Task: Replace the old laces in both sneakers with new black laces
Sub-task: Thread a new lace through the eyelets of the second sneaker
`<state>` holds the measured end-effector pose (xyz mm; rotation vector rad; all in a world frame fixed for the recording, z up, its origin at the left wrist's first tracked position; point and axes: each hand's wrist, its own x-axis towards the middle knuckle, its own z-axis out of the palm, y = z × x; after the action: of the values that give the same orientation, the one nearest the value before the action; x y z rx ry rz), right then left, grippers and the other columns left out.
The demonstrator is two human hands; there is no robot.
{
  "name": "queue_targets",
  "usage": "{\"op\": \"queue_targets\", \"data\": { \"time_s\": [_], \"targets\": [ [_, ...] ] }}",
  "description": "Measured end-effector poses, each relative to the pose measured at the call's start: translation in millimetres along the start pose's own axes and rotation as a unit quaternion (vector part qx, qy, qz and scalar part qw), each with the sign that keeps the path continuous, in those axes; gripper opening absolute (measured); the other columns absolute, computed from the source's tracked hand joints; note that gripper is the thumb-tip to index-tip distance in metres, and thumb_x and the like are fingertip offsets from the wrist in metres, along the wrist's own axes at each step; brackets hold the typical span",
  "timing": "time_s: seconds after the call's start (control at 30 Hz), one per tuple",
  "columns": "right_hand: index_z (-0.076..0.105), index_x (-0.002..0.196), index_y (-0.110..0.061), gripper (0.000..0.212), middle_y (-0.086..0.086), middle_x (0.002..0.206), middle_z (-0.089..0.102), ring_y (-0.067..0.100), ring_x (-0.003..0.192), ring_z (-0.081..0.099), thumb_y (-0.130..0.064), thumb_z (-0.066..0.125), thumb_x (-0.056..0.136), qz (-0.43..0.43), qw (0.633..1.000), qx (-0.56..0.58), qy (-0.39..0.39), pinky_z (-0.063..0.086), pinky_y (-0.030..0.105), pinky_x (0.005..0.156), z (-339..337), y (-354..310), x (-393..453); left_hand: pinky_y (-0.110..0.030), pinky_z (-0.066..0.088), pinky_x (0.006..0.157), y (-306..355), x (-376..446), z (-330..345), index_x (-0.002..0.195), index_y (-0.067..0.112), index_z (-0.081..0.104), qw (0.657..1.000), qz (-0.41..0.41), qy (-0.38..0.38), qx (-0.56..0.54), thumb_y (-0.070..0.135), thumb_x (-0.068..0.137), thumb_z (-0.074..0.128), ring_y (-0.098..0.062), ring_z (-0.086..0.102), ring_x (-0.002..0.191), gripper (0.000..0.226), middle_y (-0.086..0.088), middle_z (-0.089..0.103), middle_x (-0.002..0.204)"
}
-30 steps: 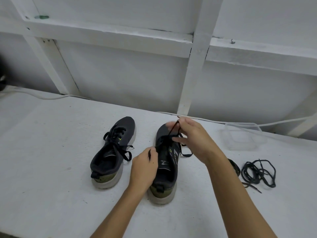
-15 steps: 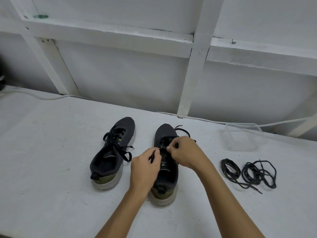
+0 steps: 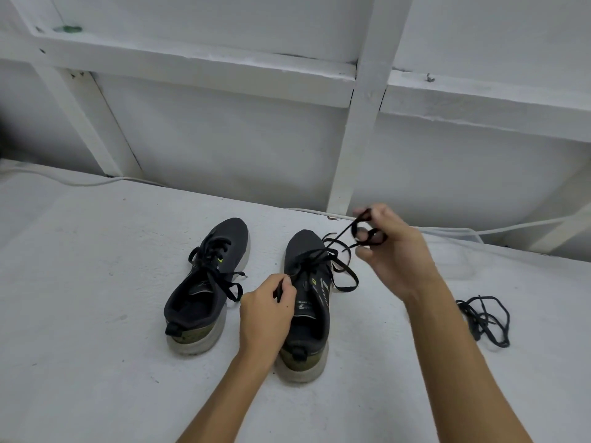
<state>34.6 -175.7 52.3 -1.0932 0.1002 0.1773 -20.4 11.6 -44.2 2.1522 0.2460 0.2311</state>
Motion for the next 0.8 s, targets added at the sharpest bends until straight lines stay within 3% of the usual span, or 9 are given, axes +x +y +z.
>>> {"op": "queue_targets", "data": {
  "time_s": [0.07,0.13,0.2,0.33,0.53,0.57,0.63,0.73,0.8],
  "targets": [
    [0.058,0.074,-0.015,0.028,0.004,0.095,0.073,0.011,0.056,0.045,-0.016,0.046,0.098,0.019,0.999,0.016,0.042,0.032,0.022,0.051,-0.7,0.8,0.3,-0.017,0.035,0.047,-0.6,0.5,0.7,0.081,0.023,0.063,1.0,0.0,0.0,0.003,0.025,0.099,0.053,-0.01,0.041,0.049,0.02,0.007,0.042,0.05],
    [0.05,0.07,-0.015,0.028,0.004,0.071,0.067,0.012,0.047,0.036,-0.021,0.041,0.096,0.058,0.989,-0.123,0.06,0.027,0.025,0.048,2.7,15.2,0.5,-0.018,0.034,0.048,-1.6,1.1,1.3,0.078,0.025,0.061,1.0,0.0,-0.004,0.004,0.025,0.099,0.053,-0.011,0.037,0.047,0.023,0.006,0.042,0.051],
    [0.051,0.066,-0.016,0.029,-0.003,0.058,0.054,0.013,0.047,0.038,-0.033,0.051,0.091,0.068,0.94,-0.329,0.053,0.03,0.027,0.051,6.7,33.5,-1.8,-0.018,0.035,0.048,-1.3,0.6,1.4,0.077,0.026,0.06,1.0,0.004,-0.006,0.004,0.024,0.099,0.054,-0.011,0.038,0.047,0.023,0.006,0.042,0.051],
    [0.074,0.104,-0.033,0.024,-0.023,0.09,0.064,-0.002,0.086,0.06,-0.049,0.073,0.087,0.029,0.823,-0.567,-0.001,0.045,0.017,0.074,11.3,60.8,-6.0,-0.015,0.037,0.049,1.7,-0.6,-0.5,0.082,0.023,0.066,1.0,0.012,0.0,0.003,0.027,0.099,0.055,-0.007,0.047,0.052,0.02,0.007,0.048,0.052],
    [0.076,0.092,-0.033,0.011,-0.015,0.084,0.069,0.01,0.085,0.065,-0.033,0.066,0.092,0.036,0.766,-0.641,-0.015,0.056,0.031,0.079,22.2,67.3,4.0,-0.017,0.034,0.045,2.8,-2.5,-1.2,0.075,0.029,0.057,1.0,0.014,-0.002,0.006,0.026,0.098,0.055,-0.008,0.043,0.049,0.024,0.007,0.043,0.05],
    [0.075,0.088,-0.032,0.01,-0.014,0.084,0.07,0.01,0.083,0.066,-0.032,0.066,0.092,0.015,0.768,-0.64,-0.027,0.057,0.032,0.076,21.5,67.6,5.8,-0.018,0.034,0.045,2.6,-2.5,-1.4,0.074,0.027,0.057,1.0,0.014,0.001,0.007,0.025,0.098,0.055,-0.009,0.042,0.048,0.024,0.006,0.042,0.05],
    [0.073,0.081,-0.026,0.014,-0.014,0.072,0.067,0.007,0.065,0.062,-0.024,0.067,0.093,-0.013,0.838,-0.545,-0.032,0.051,0.024,0.061,17.9,63.5,6.4,-0.02,0.033,0.046,0.8,-1.5,-1.2,0.075,0.022,0.059,1.0,0.011,0.009,0.014,0.024,0.098,0.054,-0.012,0.038,0.047,0.024,0.005,0.041,0.05],
    [0.067,0.072,-0.02,0.02,-0.01,0.055,0.047,0.005,0.05,0.038,-0.011,0.067,0.09,-0.032,0.969,-0.246,0.024,0.03,0.017,0.046,8.3,43.1,2.3,-0.02,0.031,0.044,-1.2,0.1,0.9,0.077,0.019,0.063,1.0,0.005,0.013,0.018,0.023,0.098,0.054,-0.013,0.035,0.044,0.023,0.004,0.042,0.05],
    [0.062,0.065,-0.021,0.017,-0.01,0.051,0.03,0.006,0.05,0.023,-0.014,0.067,0.08,-0.031,0.998,0.007,0.062,0.019,0.016,0.044,1.7,25.1,2.0,-0.019,0.032,0.043,-1.4,0.9,1.9,0.078,0.019,0.063,1.0,0.002,0.014,0.025,0.023,0.098,0.054,-0.013,0.036,0.043,0.022,0.006,0.043,0.049]
  ]
}}
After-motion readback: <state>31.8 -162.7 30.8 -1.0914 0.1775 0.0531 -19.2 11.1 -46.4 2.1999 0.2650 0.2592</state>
